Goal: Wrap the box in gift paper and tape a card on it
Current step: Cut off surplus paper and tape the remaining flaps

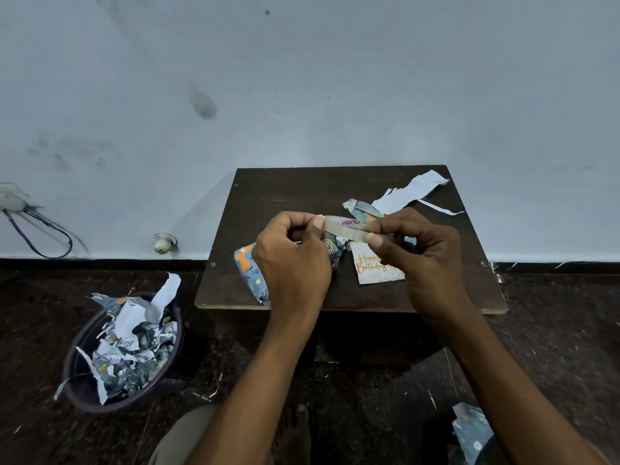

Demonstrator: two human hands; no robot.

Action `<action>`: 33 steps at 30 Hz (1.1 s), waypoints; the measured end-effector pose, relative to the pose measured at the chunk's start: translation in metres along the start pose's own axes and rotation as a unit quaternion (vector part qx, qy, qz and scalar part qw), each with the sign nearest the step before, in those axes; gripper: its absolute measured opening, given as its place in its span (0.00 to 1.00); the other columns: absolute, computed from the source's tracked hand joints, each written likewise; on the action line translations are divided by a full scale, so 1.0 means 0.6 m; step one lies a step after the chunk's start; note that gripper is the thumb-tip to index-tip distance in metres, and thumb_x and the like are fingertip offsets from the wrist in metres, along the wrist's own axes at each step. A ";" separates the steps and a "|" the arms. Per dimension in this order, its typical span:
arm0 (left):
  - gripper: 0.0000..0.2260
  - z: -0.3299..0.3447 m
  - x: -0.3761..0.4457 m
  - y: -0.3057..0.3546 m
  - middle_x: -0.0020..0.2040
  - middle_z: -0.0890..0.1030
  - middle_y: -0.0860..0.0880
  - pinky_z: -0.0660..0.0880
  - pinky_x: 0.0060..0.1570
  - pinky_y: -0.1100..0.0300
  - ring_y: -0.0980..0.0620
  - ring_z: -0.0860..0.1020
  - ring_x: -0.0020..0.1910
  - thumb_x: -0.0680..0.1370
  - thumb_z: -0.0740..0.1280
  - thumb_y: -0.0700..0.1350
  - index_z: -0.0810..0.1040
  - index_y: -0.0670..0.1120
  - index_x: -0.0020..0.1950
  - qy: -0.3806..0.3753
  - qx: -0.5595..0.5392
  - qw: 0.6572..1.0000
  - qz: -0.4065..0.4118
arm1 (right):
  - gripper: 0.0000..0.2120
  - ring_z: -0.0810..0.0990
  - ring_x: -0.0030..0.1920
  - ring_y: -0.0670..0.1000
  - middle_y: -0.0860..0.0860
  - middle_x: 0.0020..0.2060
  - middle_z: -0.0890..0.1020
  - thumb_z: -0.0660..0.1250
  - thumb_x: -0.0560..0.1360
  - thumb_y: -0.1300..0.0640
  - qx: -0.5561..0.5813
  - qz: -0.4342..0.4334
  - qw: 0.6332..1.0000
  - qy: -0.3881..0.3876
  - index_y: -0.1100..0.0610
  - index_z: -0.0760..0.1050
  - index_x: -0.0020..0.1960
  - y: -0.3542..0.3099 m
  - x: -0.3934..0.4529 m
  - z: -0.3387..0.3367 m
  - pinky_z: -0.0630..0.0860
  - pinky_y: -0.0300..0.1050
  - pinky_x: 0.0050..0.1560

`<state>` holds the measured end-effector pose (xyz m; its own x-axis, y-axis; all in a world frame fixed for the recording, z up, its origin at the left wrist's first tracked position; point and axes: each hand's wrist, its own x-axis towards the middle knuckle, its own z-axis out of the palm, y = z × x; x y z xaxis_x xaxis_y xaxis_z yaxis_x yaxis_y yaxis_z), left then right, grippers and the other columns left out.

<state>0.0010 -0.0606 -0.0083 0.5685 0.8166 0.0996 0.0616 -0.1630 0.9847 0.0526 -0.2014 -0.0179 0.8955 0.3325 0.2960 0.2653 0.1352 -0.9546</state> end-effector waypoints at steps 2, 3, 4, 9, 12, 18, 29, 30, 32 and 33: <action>0.08 -0.002 0.003 0.000 0.35 0.84 0.51 0.83 0.43 0.48 0.50 0.84 0.38 0.77 0.72 0.41 0.82 0.49 0.39 0.001 -0.004 1.000 -0.014 | 0.05 0.75 0.38 0.51 0.48 0.41 0.82 0.74 0.72 0.59 -0.032 0.002 0.999 -0.018 0.50 0.86 0.44 0.001 -0.001 -0.002 0.74 0.50 0.38; 0.08 -0.003 0.005 0.002 0.33 0.83 0.51 0.82 0.41 0.50 0.51 0.84 0.36 0.78 0.71 0.40 0.82 0.48 0.39 0.001 -0.005 1.000 -0.022 | 0.04 0.75 0.38 0.51 0.47 0.42 0.82 0.74 0.72 0.59 -0.053 0.001 0.998 -0.032 0.51 0.85 0.44 0.002 -0.001 -0.004 0.75 0.51 0.37; 0.08 -0.006 0.007 0.003 0.32 0.83 0.51 0.81 0.38 0.53 0.53 0.83 0.33 0.79 0.70 0.39 0.81 0.46 0.40 0.000 -0.008 1.000 -0.030 | 0.04 0.76 0.39 0.52 0.46 0.43 0.82 0.74 0.72 0.59 -0.075 0.000 0.996 -0.046 0.51 0.85 0.45 0.003 -0.001 -0.007 0.76 0.52 0.37; 0.07 -0.025 0.037 0.004 0.30 0.81 0.48 0.75 0.31 0.62 0.57 0.73 0.25 0.82 0.66 0.38 0.80 0.37 0.46 -0.007 -0.076 0.992 -0.099 | 0.09 0.81 0.48 0.51 0.46 0.47 0.84 0.76 0.74 0.64 -0.161 0.014 0.980 -0.120 0.50 0.86 0.45 0.006 0.008 -0.046 0.79 0.56 0.40; 0.07 -0.031 0.044 0.008 0.29 0.82 0.48 0.73 0.29 0.62 0.54 0.73 0.24 0.82 0.65 0.36 0.78 0.37 0.45 -0.072 -0.074 0.993 -0.064 | 0.09 0.82 0.49 0.49 0.45 0.46 0.85 0.79 0.71 0.63 -0.214 0.029 0.964 -0.157 0.49 0.86 0.44 0.002 0.006 -0.052 0.73 0.35 0.43; 0.10 -0.029 0.033 0.008 0.39 0.85 0.49 0.72 0.33 0.64 0.52 0.82 0.35 0.80 0.66 0.34 0.77 0.46 0.41 -0.171 0.002 0.982 0.078 | 0.06 0.75 0.48 0.40 0.38 0.45 0.80 0.69 0.66 0.54 -0.361 0.076 0.906 -0.208 0.43 0.80 0.41 -0.002 -0.001 -0.036 0.69 0.39 0.46; 0.07 -0.035 0.027 0.011 0.38 0.86 0.49 0.74 0.37 0.69 0.54 0.85 0.39 0.79 0.67 0.31 0.79 0.40 0.44 -0.322 0.043 0.925 0.196 | 0.16 0.81 0.53 0.51 0.47 0.50 0.84 0.65 0.64 0.64 -0.167 -0.032 0.985 -0.022 0.54 0.81 0.49 0.000 0.007 -0.027 0.73 0.45 0.49; 0.06 -0.034 0.026 0.011 0.38 0.86 0.50 0.74 0.38 0.69 0.55 0.84 0.39 0.78 0.67 0.31 0.79 0.40 0.44 -0.330 0.047 0.921 0.203 | 0.18 0.81 0.58 0.51 0.48 0.54 0.85 0.65 0.65 0.64 -0.135 -0.016 0.989 -0.056 0.55 0.82 0.53 0.002 0.008 -0.026 0.73 0.46 0.54; 0.06 -0.034 0.025 0.010 0.38 0.86 0.51 0.74 0.38 0.68 0.56 0.84 0.37 0.78 0.67 0.31 0.79 0.40 0.43 -0.342 0.049 0.915 0.206 | 0.19 0.81 0.60 0.51 0.50 0.55 0.85 0.65 0.67 0.65 -0.076 0.018 0.988 -0.136 0.57 0.82 0.56 0.005 0.012 -0.022 0.74 0.44 0.57; 0.06 -0.033 0.023 0.009 0.37 0.86 0.50 0.74 0.38 0.67 0.55 0.83 0.36 0.78 0.67 0.31 0.79 0.40 0.43 -0.348 0.046 0.913 0.205 | 0.18 0.83 0.56 0.51 0.50 0.52 0.86 0.65 0.67 0.65 -0.047 0.037 0.984 -0.170 0.58 0.82 0.55 0.006 0.013 -0.021 0.75 0.44 0.56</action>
<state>-0.0071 -0.0391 0.0014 0.9412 0.1307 0.3115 -0.2243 -0.4478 0.8655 0.0649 -0.2101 -0.0195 0.7462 0.6338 0.2035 0.2494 0.0172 -0.9682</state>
